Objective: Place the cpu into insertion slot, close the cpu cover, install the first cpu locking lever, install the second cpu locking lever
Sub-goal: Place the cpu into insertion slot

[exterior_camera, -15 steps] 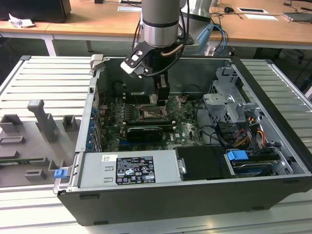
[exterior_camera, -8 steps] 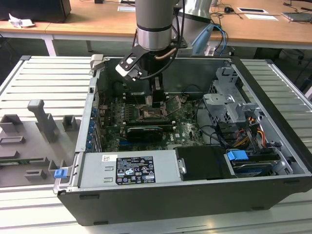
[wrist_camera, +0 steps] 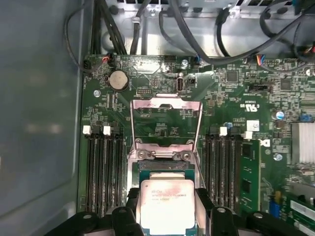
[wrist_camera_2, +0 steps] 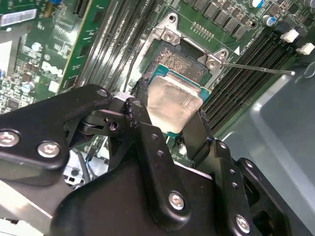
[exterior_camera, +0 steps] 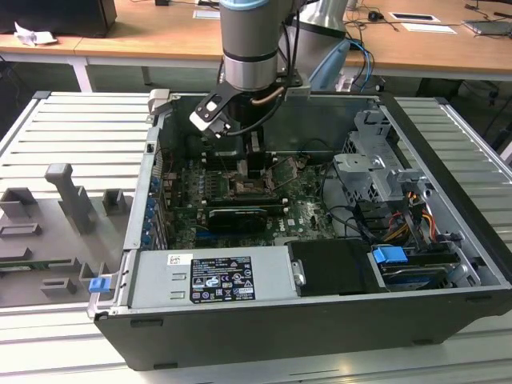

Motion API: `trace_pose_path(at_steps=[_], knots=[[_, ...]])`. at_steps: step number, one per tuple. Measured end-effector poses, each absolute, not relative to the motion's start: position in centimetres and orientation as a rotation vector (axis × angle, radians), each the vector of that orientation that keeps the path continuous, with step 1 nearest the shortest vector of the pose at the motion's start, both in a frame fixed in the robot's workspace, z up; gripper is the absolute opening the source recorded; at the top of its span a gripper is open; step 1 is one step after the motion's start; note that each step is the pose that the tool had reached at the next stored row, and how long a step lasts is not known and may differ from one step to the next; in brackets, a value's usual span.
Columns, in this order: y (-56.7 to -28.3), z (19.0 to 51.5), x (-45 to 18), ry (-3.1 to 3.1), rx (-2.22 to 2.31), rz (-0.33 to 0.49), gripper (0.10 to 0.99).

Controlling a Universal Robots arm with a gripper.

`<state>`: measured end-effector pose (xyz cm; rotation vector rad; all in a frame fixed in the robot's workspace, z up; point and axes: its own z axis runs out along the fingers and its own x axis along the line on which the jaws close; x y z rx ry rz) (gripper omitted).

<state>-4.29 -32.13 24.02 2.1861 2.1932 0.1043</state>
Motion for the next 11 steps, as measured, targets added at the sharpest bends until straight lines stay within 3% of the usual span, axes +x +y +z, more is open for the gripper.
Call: trace_pose_path(at_steps=[11], knots=[[-31.8,21.2,-4.7,2.17,2.208,0.103,0.525]])
